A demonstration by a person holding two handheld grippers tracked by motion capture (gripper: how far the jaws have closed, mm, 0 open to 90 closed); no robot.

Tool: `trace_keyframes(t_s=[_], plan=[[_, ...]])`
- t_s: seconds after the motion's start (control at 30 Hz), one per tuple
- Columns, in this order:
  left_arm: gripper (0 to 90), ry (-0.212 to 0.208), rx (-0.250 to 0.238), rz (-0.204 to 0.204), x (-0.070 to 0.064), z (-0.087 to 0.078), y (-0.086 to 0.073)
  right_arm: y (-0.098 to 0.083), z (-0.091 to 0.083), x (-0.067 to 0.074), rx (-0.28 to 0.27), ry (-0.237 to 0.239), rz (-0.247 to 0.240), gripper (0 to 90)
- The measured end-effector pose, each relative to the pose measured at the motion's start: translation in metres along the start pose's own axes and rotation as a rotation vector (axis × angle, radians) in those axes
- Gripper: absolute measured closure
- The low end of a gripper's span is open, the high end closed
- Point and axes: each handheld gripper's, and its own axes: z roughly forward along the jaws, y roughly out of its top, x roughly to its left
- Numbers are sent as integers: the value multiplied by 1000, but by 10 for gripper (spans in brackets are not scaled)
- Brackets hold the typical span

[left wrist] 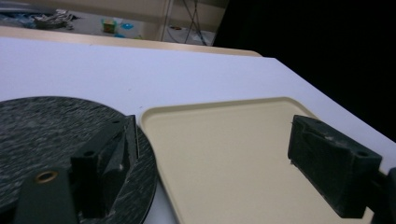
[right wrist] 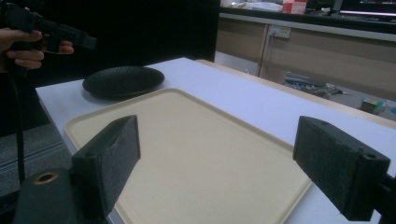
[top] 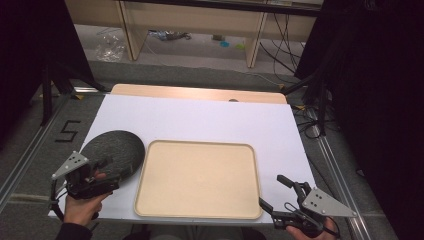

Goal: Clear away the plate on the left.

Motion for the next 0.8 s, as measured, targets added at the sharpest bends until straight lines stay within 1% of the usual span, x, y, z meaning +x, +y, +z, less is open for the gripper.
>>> trace_keyframes(t_s=[0.03,0.13,0.17,0.2,0.23,0.27,0.3,0.33,0.37,0.4,0.43,0.47,0.53,0.6,0.73,0.8], plan=[[163,6,0,-11,2,0,0,0,0,2,9,6,14,160],[164,17,-2,-23,7,-2,1,-1,1,2,0,16,18,160],[164,20,-2,-26,8,-2,1,0,0,2,7,7,15,160],[164,24,-8,-29,9,-3,2,-1,2,1,-6,2,-2,160],[164,31,-14,-30,10,-3,2,-1,2,1,-6,2,-2,160],[164,32,-22,-29,12,-3,2,-1,1,1,3,-2,-2,160],[164,40,-18,-26,13,-3,2,-1,1,1,0,-3,2,160],[164,50,-8,-27,15,-3,1,0,-1,1,18,9,15,160],[164,53,-10,-42,17,-3,2,0,-1,1,18,9,15,160],[165,46,-22,-64,19,-3,2,0,1,1,5,11,15,160],[165,47,-29,-79,21,-3,2,-1,0,2,10,4,11,160],[166,51,-27,-81,22,-3,3,-1,1,1,4,-2,-3,160],[165,65,-19,-76,24,-3,2,0,1,1,3,-1,0,160],[166,75,-19,-88,26,-3,3,0,1,1,3,-1,-4,161],[169,123,8,-101,32,-3,2,0,1,1,4,-1,-2,161],[169,154,4,-114,37,0,3,-1,2,0,0,3,-8,161]])
